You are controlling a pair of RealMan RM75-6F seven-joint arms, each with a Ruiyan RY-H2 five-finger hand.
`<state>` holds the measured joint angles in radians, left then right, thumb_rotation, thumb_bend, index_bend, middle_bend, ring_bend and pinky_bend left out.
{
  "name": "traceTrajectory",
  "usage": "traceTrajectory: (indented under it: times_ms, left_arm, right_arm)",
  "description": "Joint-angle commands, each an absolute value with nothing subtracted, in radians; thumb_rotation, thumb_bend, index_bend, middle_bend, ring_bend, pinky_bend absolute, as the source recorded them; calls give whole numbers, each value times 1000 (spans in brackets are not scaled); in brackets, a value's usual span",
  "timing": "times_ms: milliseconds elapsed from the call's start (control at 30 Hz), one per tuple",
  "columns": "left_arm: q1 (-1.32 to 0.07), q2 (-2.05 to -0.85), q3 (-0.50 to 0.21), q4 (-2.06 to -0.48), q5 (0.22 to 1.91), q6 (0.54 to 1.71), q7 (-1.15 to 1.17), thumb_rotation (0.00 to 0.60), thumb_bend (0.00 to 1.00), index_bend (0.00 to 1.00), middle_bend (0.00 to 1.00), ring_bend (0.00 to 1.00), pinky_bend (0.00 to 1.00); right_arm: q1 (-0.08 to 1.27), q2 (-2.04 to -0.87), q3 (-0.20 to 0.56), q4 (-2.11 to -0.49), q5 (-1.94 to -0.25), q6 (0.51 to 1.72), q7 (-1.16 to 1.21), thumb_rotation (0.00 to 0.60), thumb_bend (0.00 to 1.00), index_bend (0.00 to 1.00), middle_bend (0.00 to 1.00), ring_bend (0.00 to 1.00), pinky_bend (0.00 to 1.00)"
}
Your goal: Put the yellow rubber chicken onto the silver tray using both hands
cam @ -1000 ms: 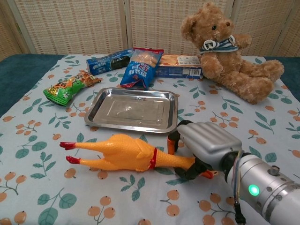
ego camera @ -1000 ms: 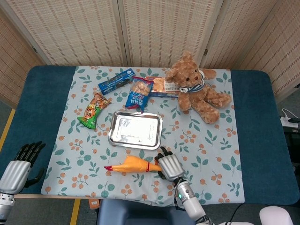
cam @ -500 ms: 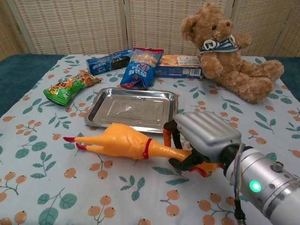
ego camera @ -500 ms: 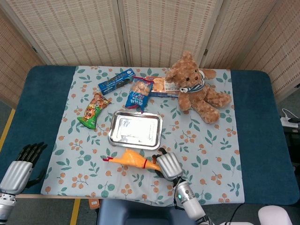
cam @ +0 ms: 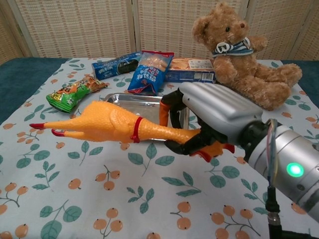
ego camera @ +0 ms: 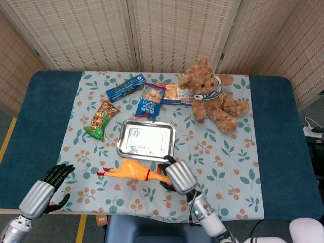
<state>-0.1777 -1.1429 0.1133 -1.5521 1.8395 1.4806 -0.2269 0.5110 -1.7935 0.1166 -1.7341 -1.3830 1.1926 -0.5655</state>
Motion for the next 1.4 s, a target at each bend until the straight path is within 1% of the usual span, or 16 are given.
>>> traceTrajectory:
  times_ms: [33, 67, 133, 167, 267, 467, 600, 800, 1200, 1267, 1300, 1333, 1400]
  left_arm:
    - [-199, -1144, 123, -1574, 1864, 1462, -233, 600, 398, 0, 32, 11, 91]
    - [-211, -1141, 126, -1588, 1875, 1448, -229, 600, 382, 0, 12, 2, 86]
    - [-274, -1137, 126, -1655, 1898, 1347, -190, 600, 361, 0, 0, 0, 67]
    - [-297, -1131, 118, -1692, 1880, 1301, -168, 600, 355, 0, 0, 0, 57]
    - [-341, -1138, 88, -1739, 1831, 1223, -118, 600, 336, 0, 0, 0, 32]
    - [-399, -1171, 59, -1792, 1765, 1118, -50, 600, 320, 0, 0, 0, 19]
    - [-435, -1186, 46, -1813, 1705, 1051, -64, 600, 318, 0, 0, 0, 18]
    - [-468, -1217, 35, -1808, 1656, 1010, -111, 600, 317, 0, 0, 0, 18]
    - [-499, -1296, 2, -1748, 1591, 1009, -105, 600, 313, 0, 0, 0, 22]
    - [-500, -1307, 0, -1736, 1581, 1012, -102, 600, 314, 1, 0, 1, 42]
    - [-500, -1308, -1, -1734, 1577, 1014, -102, 600, 316, 18, 15, 18, 64]
    - [-501, -1308, 0, -1734, 1572, 1013, -105, 600, 324, 73, 66, 63, 102]
    - [-503, -1305, 1, -1737, 1560, 1008, -115, 600, 378, 311, 300, 237, 217]
  right_arm:
    - [525, -1783, 130, -1756, -1375, 1178, -582, 600, 343, 820, 661, 726, 778]
    - [531, -1781, 135, -1763, -1371, 1173, -589, 600, 343, 820, 661, 726, 778]
    - [556, -1788, 157, -1778, -1339, 1136, -604, 600, 343, 821, 661, 726, 778]
    - [568, -1789, 166, -1785, -1314, 1118, -619, 600, 344, 821, 661, 726, 778]
    - [588, -1791, 181, -1801, -1271, 1095, -647, 600, 344, 821, 661, 726, 778]
    - [615, -1801, 196, -1817, -1231, 1087, -661, 600, 343, 821, 661, 726, 778]
    - [624, -1809, 196, -1820, -1238, 1096, -647, 600, 343, 821, 662, 726, 778]
    - [633, -1822, 192, -1825, -1262, 1115, -619, 600, 343, 824, 664, 731, 778]
    - [649, -1859, 178, -1820, -1275, 1128, -587, 600, 343, 828, 664, 733, 778]
    - [651, -1863, 179, -1818, -1279, 1133, -583, 600, 343, 828, 664, 733, 778]
    - [651, -1864, 180, -1818, -1281, 1135, -580, 600, 344, 828, 664, 733, 778]
    - [651, -1864, 181, -1818, -1283, 1138, -578, 600, 344, 828, 664, 733, 779]
    - [652, -1863, 182, -1819, -1286, 1143, -575, 600, 344, 828, 665, 733, 779]
